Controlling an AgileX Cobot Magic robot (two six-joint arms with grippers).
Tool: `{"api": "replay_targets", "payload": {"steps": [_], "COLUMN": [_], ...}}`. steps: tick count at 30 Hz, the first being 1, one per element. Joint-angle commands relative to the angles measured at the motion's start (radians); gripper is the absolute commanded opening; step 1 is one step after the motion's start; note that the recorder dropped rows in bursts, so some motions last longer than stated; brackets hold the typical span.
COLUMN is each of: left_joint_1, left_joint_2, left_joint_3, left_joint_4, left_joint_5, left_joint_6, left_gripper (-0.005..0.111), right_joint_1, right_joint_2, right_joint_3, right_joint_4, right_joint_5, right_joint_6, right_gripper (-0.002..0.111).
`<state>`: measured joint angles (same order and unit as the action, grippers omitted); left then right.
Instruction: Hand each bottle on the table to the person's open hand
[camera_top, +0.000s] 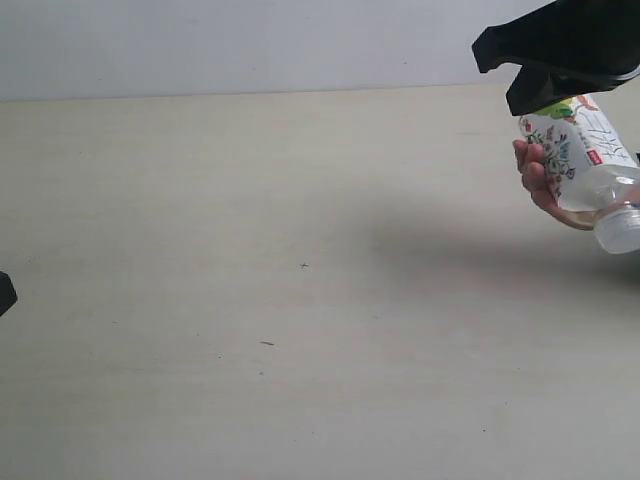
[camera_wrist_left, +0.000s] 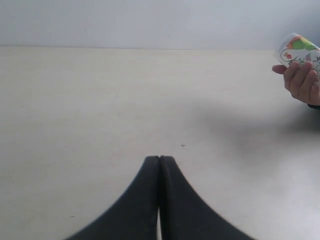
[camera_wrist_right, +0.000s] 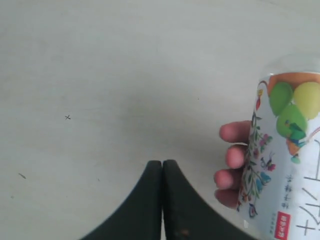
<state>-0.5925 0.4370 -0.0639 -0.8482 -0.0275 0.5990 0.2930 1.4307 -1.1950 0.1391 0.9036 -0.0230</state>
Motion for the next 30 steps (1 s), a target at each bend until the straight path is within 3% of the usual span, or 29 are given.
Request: {"api": "replay_targets", "payload": {"steps": [1, 10, 18, 30], "left_joint_1": [0.0, 0.0, 0.0, 0.0], "left_joint_2": [-0.006, -0.006, -0.006, -0.006], "left_joint_3": [0.005, 0.005, 0.005, 0.005], "left_joint_4": [-0.008, -0.008, -0.008, -0.008], "left_joint_5": [-0.007, -0.007, -0.007, -0.007], "left_joint_6": [-0.002, -0.002, -0.002, -0.002], "left_gripper": [0.0, 0.0, 0.0, 0.0], "right_joint_1": [-0.002, -0.002, -0.002, -0.002], "right_joint_2": [-0.009, -0.197, -0.595, -0.998], "right_joint_3": [0.001, 0.03, 0.347, 0.614], "right_joint_4": [0.005, -0.005, -0.017, -0.065], "right_joint_5": [-0.001, -0.156, -0.455, -0.48], "right_joint_6": [-0.009, -0.009, -0.037, -0.035], "right_gripper": [0.0, 0.0, 0.0, 0.0]}}
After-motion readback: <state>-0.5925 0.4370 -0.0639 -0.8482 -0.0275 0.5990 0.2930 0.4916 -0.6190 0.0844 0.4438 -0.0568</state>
